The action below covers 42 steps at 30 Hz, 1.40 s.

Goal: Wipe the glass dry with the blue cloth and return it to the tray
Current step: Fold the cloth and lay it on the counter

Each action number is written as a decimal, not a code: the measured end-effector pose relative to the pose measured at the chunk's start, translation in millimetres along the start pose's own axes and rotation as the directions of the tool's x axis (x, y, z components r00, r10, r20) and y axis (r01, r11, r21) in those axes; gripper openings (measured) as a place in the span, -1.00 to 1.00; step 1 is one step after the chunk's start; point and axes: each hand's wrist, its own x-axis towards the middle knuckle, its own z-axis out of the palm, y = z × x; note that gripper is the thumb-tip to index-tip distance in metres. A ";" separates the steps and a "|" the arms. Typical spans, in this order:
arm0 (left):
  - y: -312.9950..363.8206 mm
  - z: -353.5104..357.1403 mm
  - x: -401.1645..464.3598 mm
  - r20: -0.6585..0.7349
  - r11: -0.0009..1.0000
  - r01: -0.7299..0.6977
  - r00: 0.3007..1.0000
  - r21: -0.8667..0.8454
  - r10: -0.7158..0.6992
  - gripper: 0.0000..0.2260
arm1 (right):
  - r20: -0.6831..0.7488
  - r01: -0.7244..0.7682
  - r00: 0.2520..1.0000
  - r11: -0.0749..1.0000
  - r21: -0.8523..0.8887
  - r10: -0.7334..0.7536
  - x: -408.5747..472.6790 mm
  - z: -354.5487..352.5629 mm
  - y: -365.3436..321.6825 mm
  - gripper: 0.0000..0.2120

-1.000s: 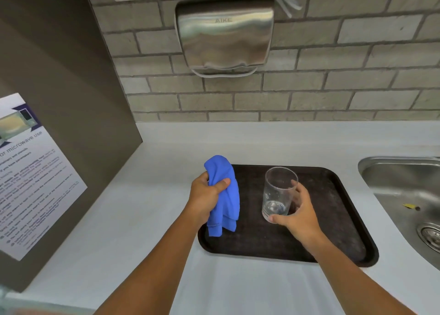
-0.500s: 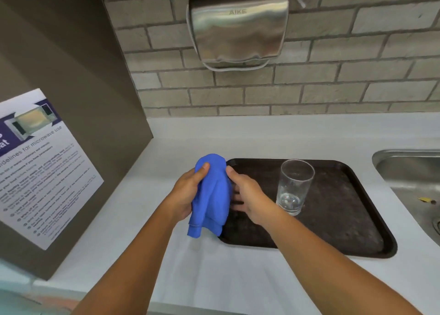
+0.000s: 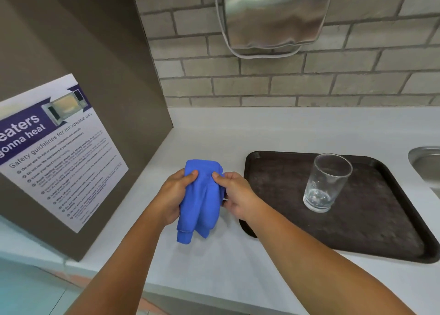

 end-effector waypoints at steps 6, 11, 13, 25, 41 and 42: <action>-14.3 -30.8 8.6 -0.131 0.997 0.031 0.991 0.069 -0.022 -0.79 | -0.130 0.019 0.991 0.999 -0.051 -0.026 14.6 3.2 7.3 -0.77; -28.8 -40.0 24.9 -0.285 0.943 0.102 0.959 0.317 -0.008 -0.73 | -0.251 0.028 0.964 0.969 -0.244 -0.091 36.9 8.4 22.1 -0.75; -34.9 -43.6 31.7 -0.312 0.912 0.098 0.950 0.397 0.033 -0.72 | -0.280 0.033 0.950 0.938 -0.345 -0.136 44.9 8.3 26.2 -0.73; -82.0 -55.0 74.4 -0.249 0.460 0.067 0.904 0.885 0.347 -0.70 | -0.139 0.043 0.904 0.411 -0.911 -0.404 67.9 4.1 30.2 -0.86; -86.6 -48.5 76.8 0.033 0.134 -0.031 0.999 0.991 -0.015 -0.36 | 0.174 0.161 0.984 -0.237 -0.958 -0.035 61.2 -4.0 46.0 -0.36; -85.6 -47.4 75.5 0.034 0.149 -0.030 0.999 0.988 -0.020 -0.36 | 0.181 0.168 0.983 -0.225 -0.960 -0.037 60.0 -4.4 46.7 -0.36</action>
